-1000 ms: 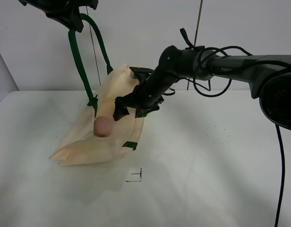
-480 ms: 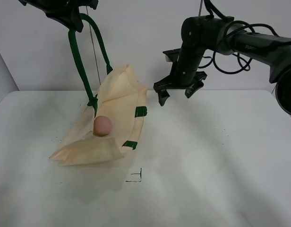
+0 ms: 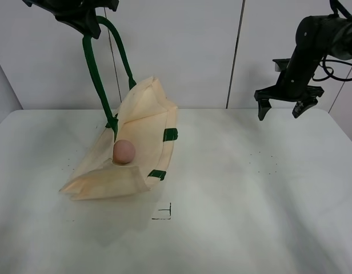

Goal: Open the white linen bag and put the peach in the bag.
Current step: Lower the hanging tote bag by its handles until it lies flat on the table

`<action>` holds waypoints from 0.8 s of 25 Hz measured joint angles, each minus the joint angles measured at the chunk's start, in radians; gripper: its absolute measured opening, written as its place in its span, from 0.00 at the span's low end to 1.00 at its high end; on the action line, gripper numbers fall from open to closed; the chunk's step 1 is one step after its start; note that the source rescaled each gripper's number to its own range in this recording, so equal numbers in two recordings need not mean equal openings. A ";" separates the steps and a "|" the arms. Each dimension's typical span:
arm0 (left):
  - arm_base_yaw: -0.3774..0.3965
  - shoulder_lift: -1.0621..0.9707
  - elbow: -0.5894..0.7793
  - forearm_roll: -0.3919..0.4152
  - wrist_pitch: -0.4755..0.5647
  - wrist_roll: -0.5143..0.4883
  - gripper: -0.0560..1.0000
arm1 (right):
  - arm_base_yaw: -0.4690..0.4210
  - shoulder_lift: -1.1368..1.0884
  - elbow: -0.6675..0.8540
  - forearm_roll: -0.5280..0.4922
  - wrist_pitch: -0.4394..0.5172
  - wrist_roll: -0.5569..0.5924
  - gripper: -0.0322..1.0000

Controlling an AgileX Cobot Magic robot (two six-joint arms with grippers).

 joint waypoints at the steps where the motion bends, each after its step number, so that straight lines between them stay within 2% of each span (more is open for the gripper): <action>1: 0.000 0.000 0.000 0.000 0.000 0.000 0.05 | -0.005 -0.001 0.000 0.001 0.000 0.000 1.00; 5: 0.000 0.000 0.000 0.000 0.000 0.000 0.05 | -0.008 -0.022 0.013 0.010 0.001 -0.007 1.00; 8: 0.000 0.000 0.000 0.000 0.000 0.000 0.05 | -0.008 -0.087 0.079 0.008 0.000 -0.019 1.00; 11: 0.000 0.000 0.000 0.000 0.000 0.000 0.05 | -0.008 -0.206 0.211 0.004 0.000 -0.019 1.00; 15: 0.000 0.000 0.000 0.000 0.000 0.000 0.05 | -0.008 -0.439 0.463 0.013 -0.001 -0.019 1.00; 16: 0.000 0.000 0.000 0.000 0.000 0.000 0.05 | -0.008 -0.439 0.463 0.013 -0.001 -0.019 1.00; 20: 0.000 0.000 0.000 0.000 0.000 0.000 0.05 | -0.008 -0.710 0.746 0.014 0.001 -0.025 1.00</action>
